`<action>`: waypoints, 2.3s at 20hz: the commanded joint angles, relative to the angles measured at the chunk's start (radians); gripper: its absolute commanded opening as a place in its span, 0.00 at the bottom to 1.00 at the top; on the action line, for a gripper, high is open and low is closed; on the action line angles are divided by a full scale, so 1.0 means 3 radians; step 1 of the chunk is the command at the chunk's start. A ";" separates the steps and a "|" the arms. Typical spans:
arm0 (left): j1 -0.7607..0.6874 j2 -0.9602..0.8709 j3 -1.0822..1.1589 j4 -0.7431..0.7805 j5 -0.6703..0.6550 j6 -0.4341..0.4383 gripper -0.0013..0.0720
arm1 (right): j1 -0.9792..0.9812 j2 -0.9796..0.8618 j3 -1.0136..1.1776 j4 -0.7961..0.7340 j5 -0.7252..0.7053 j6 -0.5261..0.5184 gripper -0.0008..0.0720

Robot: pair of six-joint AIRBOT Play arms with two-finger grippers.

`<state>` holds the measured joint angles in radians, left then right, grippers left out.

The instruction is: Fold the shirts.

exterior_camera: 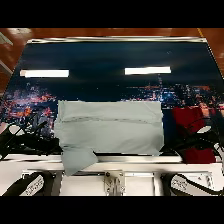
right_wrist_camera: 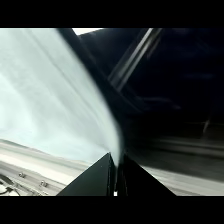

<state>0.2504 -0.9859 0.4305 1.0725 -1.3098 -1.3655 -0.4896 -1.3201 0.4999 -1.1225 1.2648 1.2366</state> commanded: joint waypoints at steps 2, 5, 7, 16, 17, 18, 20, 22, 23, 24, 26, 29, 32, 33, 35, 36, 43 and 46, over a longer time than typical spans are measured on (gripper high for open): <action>0.0003 0.0008 0.0322 0.0000 -0.0047 0.0004 0.06 | 0.0326 0.0039 0.0197 0.0065 -0.0010 -0.0080 0.09; 0.0003 0.0006 0.0740 0.0001 -0.0149 0.0003 0.06 | 0.0420 0.0165 0.0610 0.0300 -0.0003 -0.0017 0.09; 0.0003 -0.0032 0.1017 0.0000 -0.0149 0.0000 0.06 | 0.0420 0.0172 0.0936 0.0416 -0.0013 0.0065 0.09; -0.0005 -0.1228 0.2179 -0.0518 -0.0015 0.0076 0.07 | 0.0421 -0.0137 0.1597 0.0722 -0.0392 0.0137 0.09; -0.0006 -0.1375 0.2310 -0.0554 -0.0020 0.0075 0.07 | 0.0421 -0.0216 0.1645 0.0792 -0.0441 0.0116 0.09; -0.0005 -0.1511 0.2444 -0.0563 -0.0022 0.0075 0.07 | 0.0421 -0.0287 0.1691 0.0799 -0.0506 0.0112 0.09; -0.0005 -0.1738 0.2679 -0.0563 -0.0023 0.0066 0.07 | 0.0426 -0.0430 0.1785 0.0835 -0.0617 0.0113 0.09; -0.0005 -0.1933 0.2857 -0.0565 -0.0029 0.0053 0.07 | 0.0547 -0.0566 0.1855 0.0828 -0.0804 0.0113 0.09; -0.0005 -0.2015 0.2906 -0.0565 -0.0024 0.0015 0.07 | 0.0646 -0.0640 0.1876 0.0821 -0.0927 0.0113 0.09; -0.0005 -0.2079 0.2922 -0.0562 -0.0024 0.0000 0.07 | 0.0745 -0.0710 0.1883 0.0807 -0.1067 0.0114 0.09; -0.0005 -0.2206 0.2923 -0.0562 -0.0025 -0.0009 0.07 | 0.0870 -0.0818 0.1883 0.0746 -0.1294 0.0187 0.09; -0.0006 -0.2364 0.2925 -0.0563 -0.0025 -0.0089 0.09 | 0.0944 -0.0928 0.1882 0.0746 -0.1366 0.0202 0.10; 0.0003 -0.2380 0.2936 -0.0581 -0.0037 -0.0089 0.64 | 0.0944 -0.0921 0.1883 0.0741 -0.1291 0.0144 0.48; 0.0014 -0.2375 0.2972 -0.0580 -0.0088 -0.0088 0.67 | 0.0909 -0.0877 0.1883 0.0736 -0.1225 0.0071 0.67; 0.0053 -0.2375 0.3096 -0.0582 -0.0229 -0.0089 0.67 | 0.0783 -0.0740 0.1883 0.0662 -0.1095 0.0013 0.70; 0.0067 -0.2374 0.3165 -0.0586 -0.0305 -0.0090 0.67 | 0.0703 -0.0683 0.1882 0.0605 -0.1057 0.0020 0.74; -0.0019 -0.2225 0.3348 -0.0615 -0.0439 -0.0089 0.67 | 0.0518 -0.1087 0.1882 0.0894 -0.0736 0.0122 0.95; -0.0109 -0.2178 0.3360 -0.0649 -0.0436 -0.0083 0.67 | 0.0671 -0.1282 0.1882 0.1171 -0.0762 0.0023 0.94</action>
<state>0.2375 -1.6531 1.4311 0.8894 -1.4361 -1.3922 -0.3153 -1.6493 1.0664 -0.8402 1.0210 1.2633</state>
